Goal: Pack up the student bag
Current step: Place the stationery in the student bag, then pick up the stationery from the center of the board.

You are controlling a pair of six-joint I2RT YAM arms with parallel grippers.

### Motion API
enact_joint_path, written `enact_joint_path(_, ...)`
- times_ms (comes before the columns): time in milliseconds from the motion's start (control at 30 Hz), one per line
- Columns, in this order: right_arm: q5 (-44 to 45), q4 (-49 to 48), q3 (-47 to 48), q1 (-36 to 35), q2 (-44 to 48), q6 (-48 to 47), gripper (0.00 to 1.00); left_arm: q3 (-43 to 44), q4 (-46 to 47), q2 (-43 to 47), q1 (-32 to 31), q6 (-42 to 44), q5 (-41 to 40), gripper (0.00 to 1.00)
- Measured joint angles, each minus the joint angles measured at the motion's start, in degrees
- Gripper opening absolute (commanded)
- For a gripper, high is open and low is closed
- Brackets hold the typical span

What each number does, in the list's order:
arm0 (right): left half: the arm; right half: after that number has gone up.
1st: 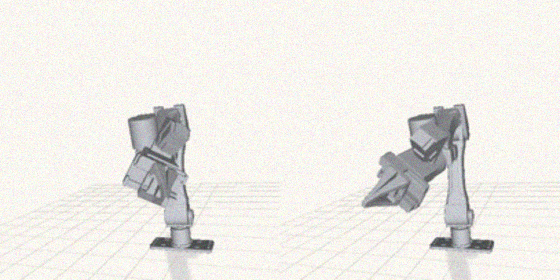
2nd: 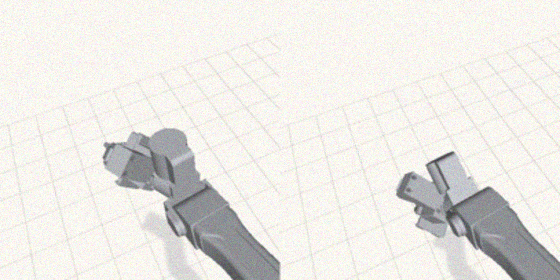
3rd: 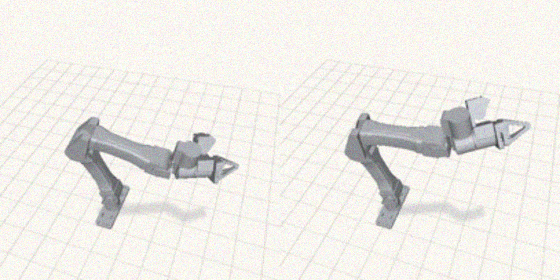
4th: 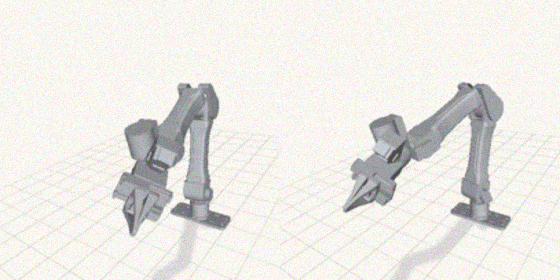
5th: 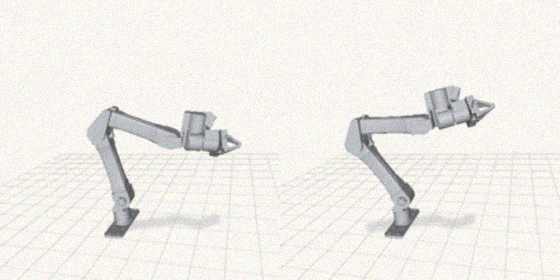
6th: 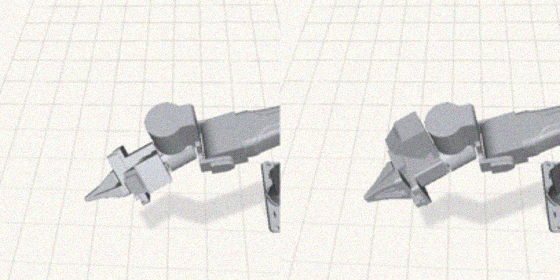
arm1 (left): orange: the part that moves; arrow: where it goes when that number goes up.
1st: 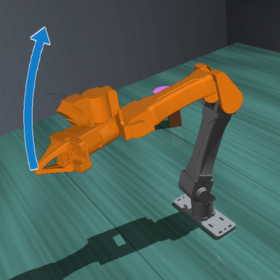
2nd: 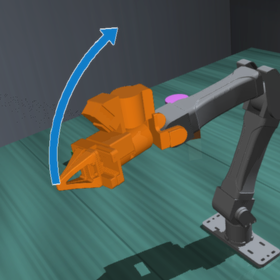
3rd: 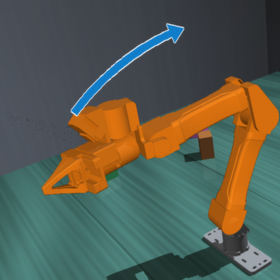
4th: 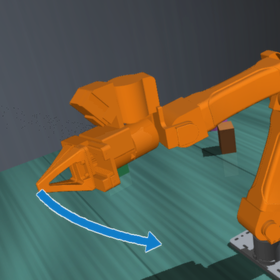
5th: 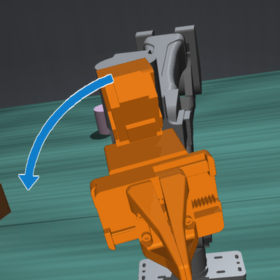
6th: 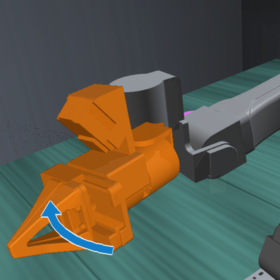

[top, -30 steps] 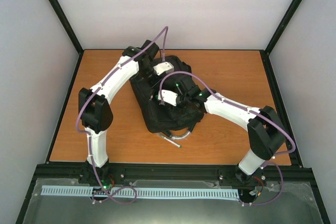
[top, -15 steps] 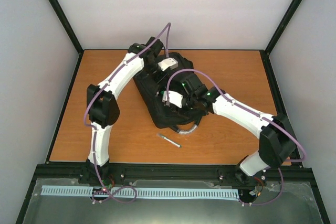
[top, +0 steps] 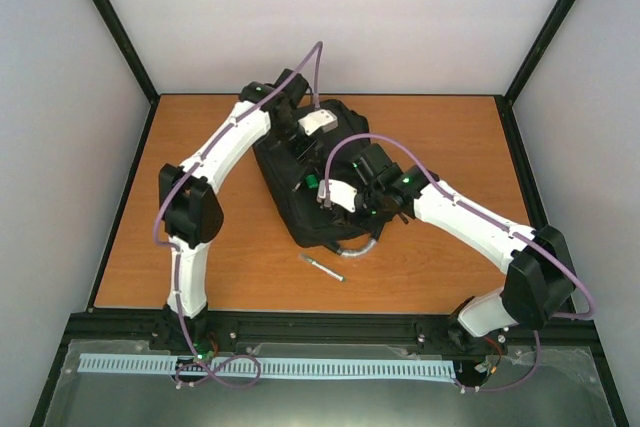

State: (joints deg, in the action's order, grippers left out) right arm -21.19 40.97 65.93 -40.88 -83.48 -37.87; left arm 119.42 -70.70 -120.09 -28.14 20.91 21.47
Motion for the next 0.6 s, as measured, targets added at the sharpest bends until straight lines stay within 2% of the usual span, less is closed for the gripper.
enact_joint_path(33, -0.17, 0.17, 0.00, 0.00, 0.00, 0.24, 0.29, -0.50, 0.02, 0.81, 0.00, 0.07, -0.26, 0.74)
enact_joint_path(67, -0.37, 0.26, 0.00, 0.00, 0.00, 0.35, 0.29, -1.25, 0.35, 1.99, 0.00, -0.37, -0.79, 0.96)
enact_joint_path(100, -0.61, 0.37, 0.00, 0.00, 0.00, 0.48, 0.29, -2.05, 0.59, 3.34, 0.00, -0.35, -1.46, 0.99)
enact_joint_path(300, -2.91, 1.07, 0.00, 0.00, 0.00, 0.59, 0.28, -6.19, 2.49, 13.66, 1.53, -1.92, -4.35, 1.00)
enact_joint_path(433, -5.46, 2.14, -0.52, 0.00, 0.00, 0.09, 0.23, -7.87, 5.40, 20.96, 5.62, -7.37, -5.84, 1.00)
enact_joint_path(600, -8.00, 3.56, -4.00, 0.00, 0.00, -0.94, 0.24, -12.85, 11.45, 28.76, 9.55, -13.55, -7.85, 1.00)
